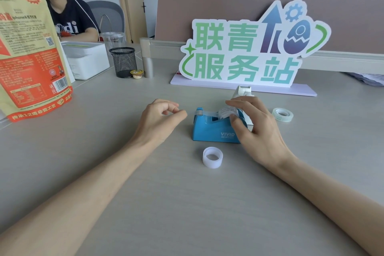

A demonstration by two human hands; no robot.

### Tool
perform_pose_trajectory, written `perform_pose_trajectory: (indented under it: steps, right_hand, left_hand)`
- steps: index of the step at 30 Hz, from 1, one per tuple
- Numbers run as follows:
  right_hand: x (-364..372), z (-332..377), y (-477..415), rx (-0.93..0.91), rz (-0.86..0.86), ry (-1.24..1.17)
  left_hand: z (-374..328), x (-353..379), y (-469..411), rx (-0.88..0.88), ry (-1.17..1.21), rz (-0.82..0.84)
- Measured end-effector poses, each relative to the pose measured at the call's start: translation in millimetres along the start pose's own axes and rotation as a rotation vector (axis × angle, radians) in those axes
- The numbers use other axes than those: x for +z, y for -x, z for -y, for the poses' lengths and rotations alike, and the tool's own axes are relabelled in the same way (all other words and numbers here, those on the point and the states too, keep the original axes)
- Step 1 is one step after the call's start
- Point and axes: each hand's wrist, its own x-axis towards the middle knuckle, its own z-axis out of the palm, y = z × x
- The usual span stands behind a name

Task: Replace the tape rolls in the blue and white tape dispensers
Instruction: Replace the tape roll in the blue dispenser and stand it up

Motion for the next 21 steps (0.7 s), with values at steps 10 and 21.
perform_pose_trajectory:
  steps: [10, 21]
  right_hand:
    - [-0.8, -0.4, -0.3, 0.017, 0.012, -0.009]
    - [-2.2, -0.1, -1.1, 0.14, 0.116, -0.08]
  left_hand:
    - [2.7, 4.2, -1.4, -0.04, -0.125, 0.139]
    - [0.6, 0.7, 1.3, -0.055, -0.278, 0.19]
